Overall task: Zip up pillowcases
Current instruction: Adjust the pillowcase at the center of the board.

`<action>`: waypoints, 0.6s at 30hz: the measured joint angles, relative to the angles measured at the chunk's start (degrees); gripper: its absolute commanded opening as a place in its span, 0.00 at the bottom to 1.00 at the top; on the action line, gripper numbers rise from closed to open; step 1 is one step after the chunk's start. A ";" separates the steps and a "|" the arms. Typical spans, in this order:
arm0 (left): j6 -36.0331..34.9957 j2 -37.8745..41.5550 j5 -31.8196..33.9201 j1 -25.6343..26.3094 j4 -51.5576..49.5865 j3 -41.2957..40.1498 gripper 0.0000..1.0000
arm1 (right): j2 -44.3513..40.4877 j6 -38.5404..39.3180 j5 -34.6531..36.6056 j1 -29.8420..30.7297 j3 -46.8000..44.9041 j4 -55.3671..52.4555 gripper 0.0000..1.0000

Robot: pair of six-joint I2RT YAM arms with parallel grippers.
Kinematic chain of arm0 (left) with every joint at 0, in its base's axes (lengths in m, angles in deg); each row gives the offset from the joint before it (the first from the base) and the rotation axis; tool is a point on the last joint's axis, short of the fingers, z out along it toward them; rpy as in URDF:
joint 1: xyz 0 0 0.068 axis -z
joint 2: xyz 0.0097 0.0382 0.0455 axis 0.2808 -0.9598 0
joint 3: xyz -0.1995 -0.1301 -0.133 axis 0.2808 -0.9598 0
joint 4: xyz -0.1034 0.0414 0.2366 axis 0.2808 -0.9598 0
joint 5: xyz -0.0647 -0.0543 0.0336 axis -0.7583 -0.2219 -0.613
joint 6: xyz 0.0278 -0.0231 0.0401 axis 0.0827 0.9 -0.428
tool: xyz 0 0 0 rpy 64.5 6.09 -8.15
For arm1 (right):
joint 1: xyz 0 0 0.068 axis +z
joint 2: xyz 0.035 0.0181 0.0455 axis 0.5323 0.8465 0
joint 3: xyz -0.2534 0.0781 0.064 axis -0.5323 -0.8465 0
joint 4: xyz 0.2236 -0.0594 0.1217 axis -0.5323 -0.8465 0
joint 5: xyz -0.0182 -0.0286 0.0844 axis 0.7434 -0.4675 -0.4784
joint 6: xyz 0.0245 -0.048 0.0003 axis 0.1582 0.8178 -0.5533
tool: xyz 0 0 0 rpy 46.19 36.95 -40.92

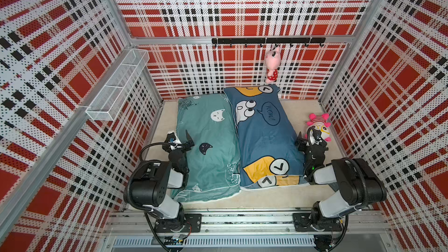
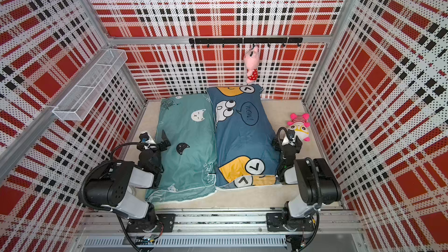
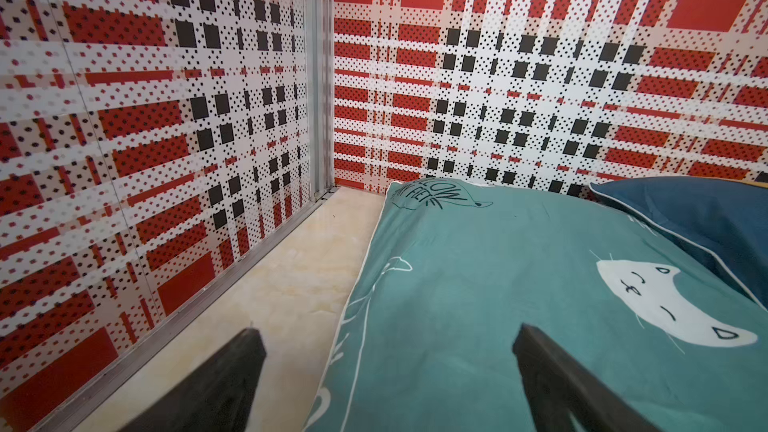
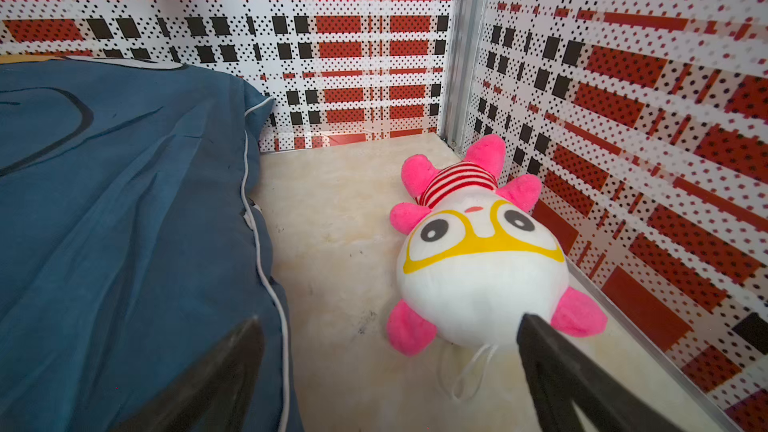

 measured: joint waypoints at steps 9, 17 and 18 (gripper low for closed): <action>0.00 0.00 0.00 0.00 0.00 0.00 0.98 | 0.00 0.07 0.35 0.22 0.00 0.00 1.00; 0.00 -0.02 0.00 0.00 -0.02 0.00 0.98 | 0.00 0.07 0.33 0.22 0.00 -0.02 1.00; 0.00 -0.04 0.00 0.00 0.00 0.00 0.98 | 0.00 0.04 0.33 0.22 0.02 -0.07 1.00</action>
